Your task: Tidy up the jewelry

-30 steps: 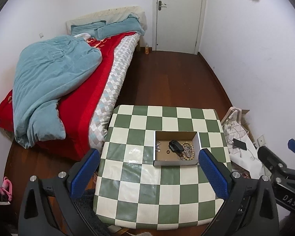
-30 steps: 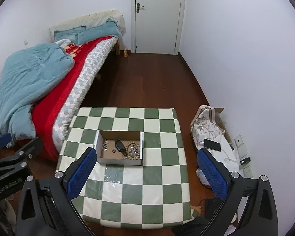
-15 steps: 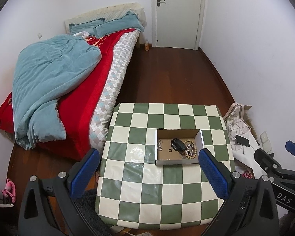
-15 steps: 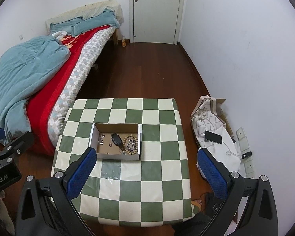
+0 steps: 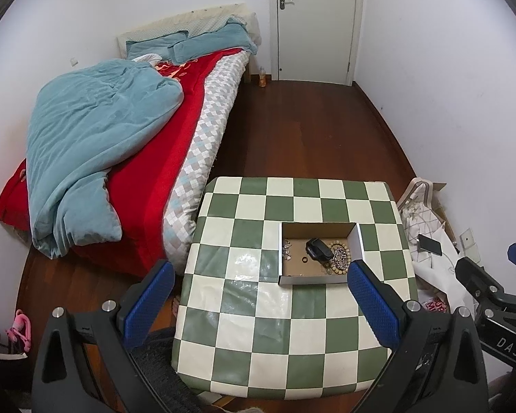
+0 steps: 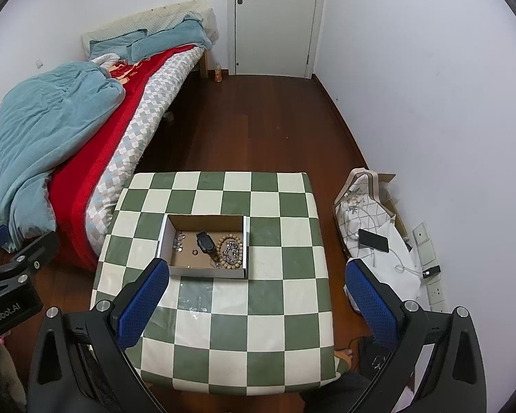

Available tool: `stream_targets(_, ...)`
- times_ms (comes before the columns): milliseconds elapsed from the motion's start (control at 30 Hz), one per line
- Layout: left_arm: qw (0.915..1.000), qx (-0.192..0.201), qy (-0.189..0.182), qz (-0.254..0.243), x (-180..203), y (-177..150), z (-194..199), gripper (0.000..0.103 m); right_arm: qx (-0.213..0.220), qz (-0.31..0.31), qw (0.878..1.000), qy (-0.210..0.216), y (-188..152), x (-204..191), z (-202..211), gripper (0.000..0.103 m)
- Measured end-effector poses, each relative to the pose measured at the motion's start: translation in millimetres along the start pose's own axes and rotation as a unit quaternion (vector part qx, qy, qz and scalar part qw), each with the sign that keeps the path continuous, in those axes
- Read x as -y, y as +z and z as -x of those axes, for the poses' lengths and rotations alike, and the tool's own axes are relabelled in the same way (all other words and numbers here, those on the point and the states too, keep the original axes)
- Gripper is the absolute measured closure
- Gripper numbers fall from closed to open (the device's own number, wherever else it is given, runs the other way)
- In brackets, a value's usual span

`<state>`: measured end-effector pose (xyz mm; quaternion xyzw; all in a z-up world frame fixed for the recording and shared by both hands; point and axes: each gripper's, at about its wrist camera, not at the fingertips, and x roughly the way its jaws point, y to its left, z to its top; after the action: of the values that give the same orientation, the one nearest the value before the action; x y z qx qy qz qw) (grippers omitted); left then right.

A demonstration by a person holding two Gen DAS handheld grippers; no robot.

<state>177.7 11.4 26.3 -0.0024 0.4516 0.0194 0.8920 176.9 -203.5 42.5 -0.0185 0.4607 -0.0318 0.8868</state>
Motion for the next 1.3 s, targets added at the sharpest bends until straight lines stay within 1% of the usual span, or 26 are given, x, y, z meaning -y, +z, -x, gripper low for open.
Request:
stream_targets(667,1.0000,0.002,0.000,-0.002,-1.0,-3.2,2.0,0.001,-0.001,-0.003,1.000,0.005,-1.9,-0.2,1.9,0.000)
stream_targets(1300,0.9999,0.010,0.002,-0.003,1.5,-4.4,6.2,0.001,0.005,-0.016,1.000,-0.001,-7.2,0.8,3.6,0.000)
